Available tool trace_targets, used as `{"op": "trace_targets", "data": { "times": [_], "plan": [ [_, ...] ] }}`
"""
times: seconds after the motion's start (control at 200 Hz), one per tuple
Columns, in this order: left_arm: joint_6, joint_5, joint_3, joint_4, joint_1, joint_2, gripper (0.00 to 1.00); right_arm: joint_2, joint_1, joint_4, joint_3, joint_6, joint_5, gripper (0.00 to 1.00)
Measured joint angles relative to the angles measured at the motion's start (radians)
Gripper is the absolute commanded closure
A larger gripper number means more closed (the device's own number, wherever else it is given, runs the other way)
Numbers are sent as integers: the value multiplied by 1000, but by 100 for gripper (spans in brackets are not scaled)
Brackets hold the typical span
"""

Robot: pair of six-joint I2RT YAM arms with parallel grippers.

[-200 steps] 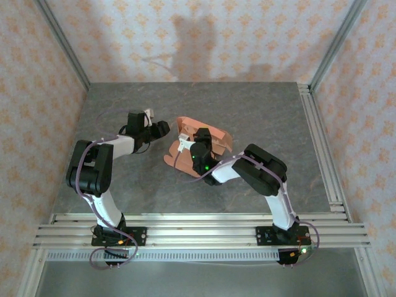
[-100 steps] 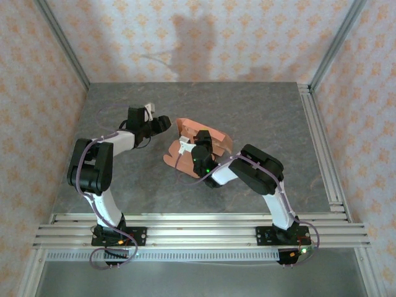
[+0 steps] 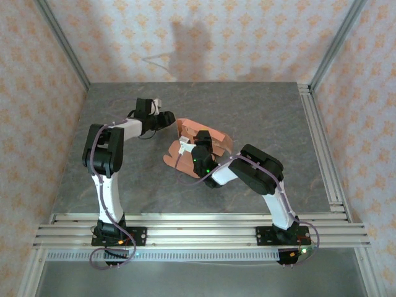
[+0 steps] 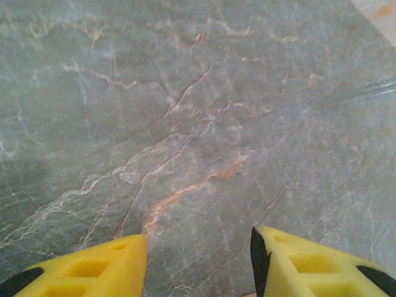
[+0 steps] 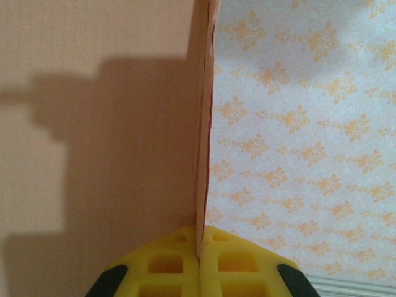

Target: Fold the paper box

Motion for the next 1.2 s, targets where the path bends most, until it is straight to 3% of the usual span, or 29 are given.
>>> {"op": "trace_targets", "data": {
  "times": [0.626,1.201],
  "plan": [
    [55,72,62,-94,-35,40,52,0,0,-5,0,25,-3,100],
    [80,43,-219,56,-69,-129,53,0,0,-19,0,52,-3,100]
  ]
}}
